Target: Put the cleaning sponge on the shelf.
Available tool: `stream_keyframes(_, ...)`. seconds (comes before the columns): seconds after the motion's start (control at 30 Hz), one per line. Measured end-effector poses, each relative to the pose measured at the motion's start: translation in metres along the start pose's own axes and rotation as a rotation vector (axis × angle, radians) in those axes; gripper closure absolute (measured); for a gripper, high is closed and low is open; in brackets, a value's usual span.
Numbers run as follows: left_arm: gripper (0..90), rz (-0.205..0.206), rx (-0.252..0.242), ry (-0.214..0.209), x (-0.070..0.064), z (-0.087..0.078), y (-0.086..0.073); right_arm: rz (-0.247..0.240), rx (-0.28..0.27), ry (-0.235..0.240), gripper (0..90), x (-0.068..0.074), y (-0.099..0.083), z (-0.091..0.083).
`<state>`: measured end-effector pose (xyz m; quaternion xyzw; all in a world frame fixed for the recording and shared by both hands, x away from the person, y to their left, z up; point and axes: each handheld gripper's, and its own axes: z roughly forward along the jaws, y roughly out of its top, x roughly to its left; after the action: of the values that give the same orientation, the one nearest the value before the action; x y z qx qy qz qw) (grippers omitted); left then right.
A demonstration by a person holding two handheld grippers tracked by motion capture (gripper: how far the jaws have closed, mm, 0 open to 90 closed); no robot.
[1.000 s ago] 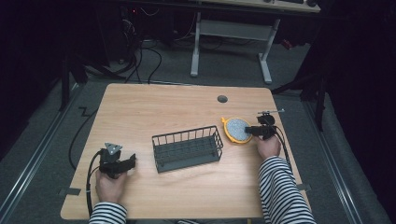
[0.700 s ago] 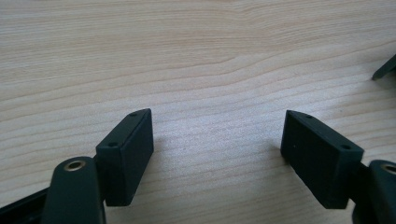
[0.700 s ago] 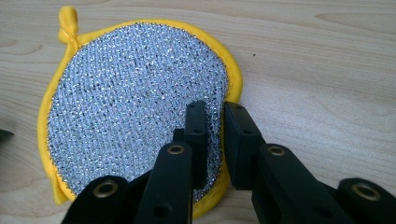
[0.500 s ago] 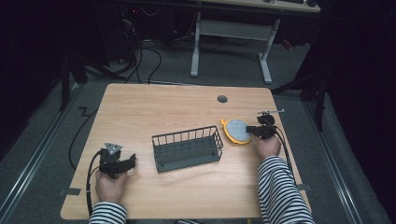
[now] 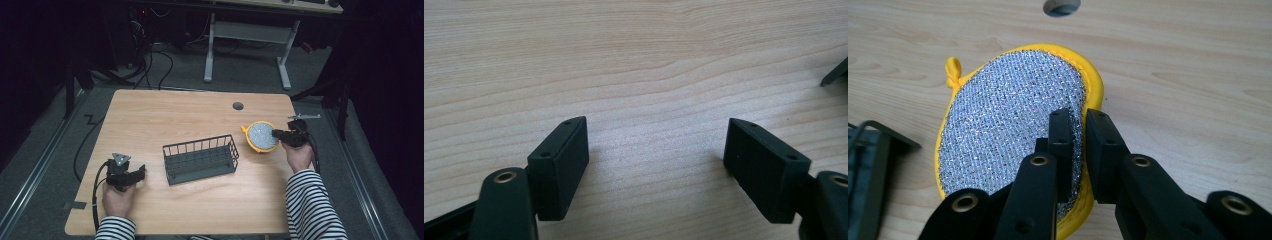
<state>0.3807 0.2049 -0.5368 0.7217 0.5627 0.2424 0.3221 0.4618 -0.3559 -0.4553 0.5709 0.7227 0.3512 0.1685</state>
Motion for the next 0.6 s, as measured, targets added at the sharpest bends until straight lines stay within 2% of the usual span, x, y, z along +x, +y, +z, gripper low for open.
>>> stream_keyframes(0.03,26.6,0.0,0.0,0.0,0.0,0.0,0.0,-0.002,-0.008,0.004,82.4,0.0,0.001,-0.004)
stream_keyframes(0.07,26.6,-0.001,-0.001,0.0,0.0,0.0,0.0,-0.024,-0.016,0.003,82.4,0.003,0.003,-0.012)
stream_keyframes(0.13,26.6,-0.001,0.0,0.0,0.0,0.0,0.0,-0.032,-0.019,0.005,82.4,0.004,0.004,-0.015)
stream_keyframes(0.37,26.6,-0.001,0.0,-0.001,0.0,0.0,0.0,-0.097,-0.06,0.034,82.4,0.02,0.015,-0.042)
stream_keyframes(0.6,26.7,0.0,0.0,-0.003,0.0,0.0,0.0,-0.158,-0.1,0.084,82.3,0.047,0.032,-0.063)
